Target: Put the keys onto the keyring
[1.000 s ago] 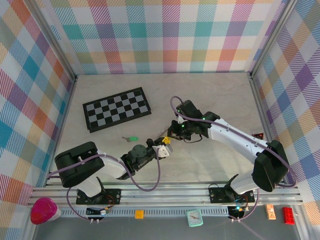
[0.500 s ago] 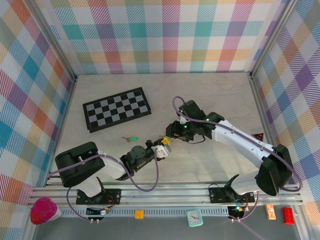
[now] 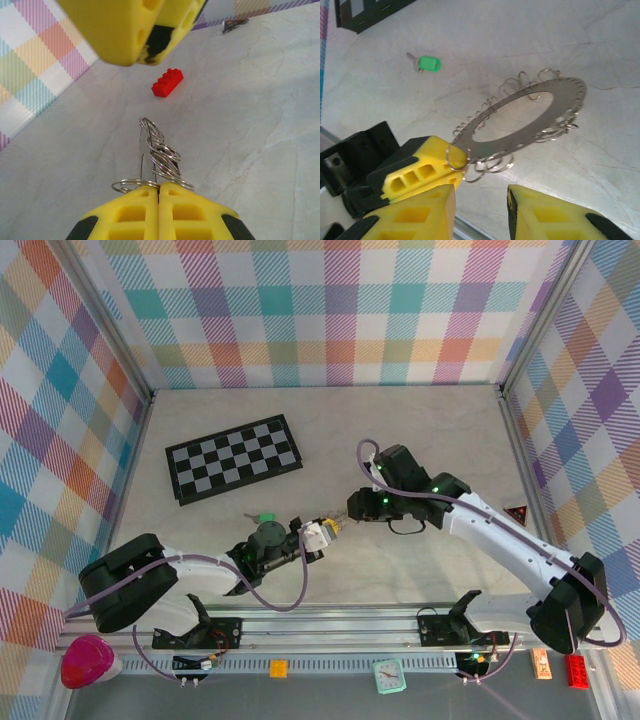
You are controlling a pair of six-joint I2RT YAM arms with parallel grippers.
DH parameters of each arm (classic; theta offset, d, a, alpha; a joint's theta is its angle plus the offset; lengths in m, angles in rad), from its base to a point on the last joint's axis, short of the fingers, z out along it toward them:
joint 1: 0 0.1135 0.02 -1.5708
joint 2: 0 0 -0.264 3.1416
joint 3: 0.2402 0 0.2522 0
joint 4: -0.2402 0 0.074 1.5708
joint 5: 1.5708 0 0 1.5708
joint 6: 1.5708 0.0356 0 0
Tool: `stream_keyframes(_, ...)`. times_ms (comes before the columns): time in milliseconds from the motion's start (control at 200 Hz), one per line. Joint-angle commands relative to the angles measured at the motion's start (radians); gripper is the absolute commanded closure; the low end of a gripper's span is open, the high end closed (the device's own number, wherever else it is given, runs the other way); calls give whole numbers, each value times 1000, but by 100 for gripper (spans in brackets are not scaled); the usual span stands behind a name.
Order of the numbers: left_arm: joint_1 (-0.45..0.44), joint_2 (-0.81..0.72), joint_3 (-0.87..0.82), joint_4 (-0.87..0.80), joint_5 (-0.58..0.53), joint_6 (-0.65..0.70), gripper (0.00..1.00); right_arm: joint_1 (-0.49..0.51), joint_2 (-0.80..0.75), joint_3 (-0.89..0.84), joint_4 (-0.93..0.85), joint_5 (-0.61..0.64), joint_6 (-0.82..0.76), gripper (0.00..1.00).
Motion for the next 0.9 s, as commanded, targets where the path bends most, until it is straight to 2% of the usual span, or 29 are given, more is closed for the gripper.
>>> stream_keyframes(0, 7, -2, 32, -43, 65, -30, 100, 5, 25, -5, 59, -85, 6, 65)
stream_keyframes(485, 7, 11, 43, -17, 50, -11, 100, 54, 160, 41, 33, -97, 7, 67)
stream_keyframes(895, 5, -29, 44, -29, 44, 5, 100, 64, 206, 84, -27, -27, -21, 80)
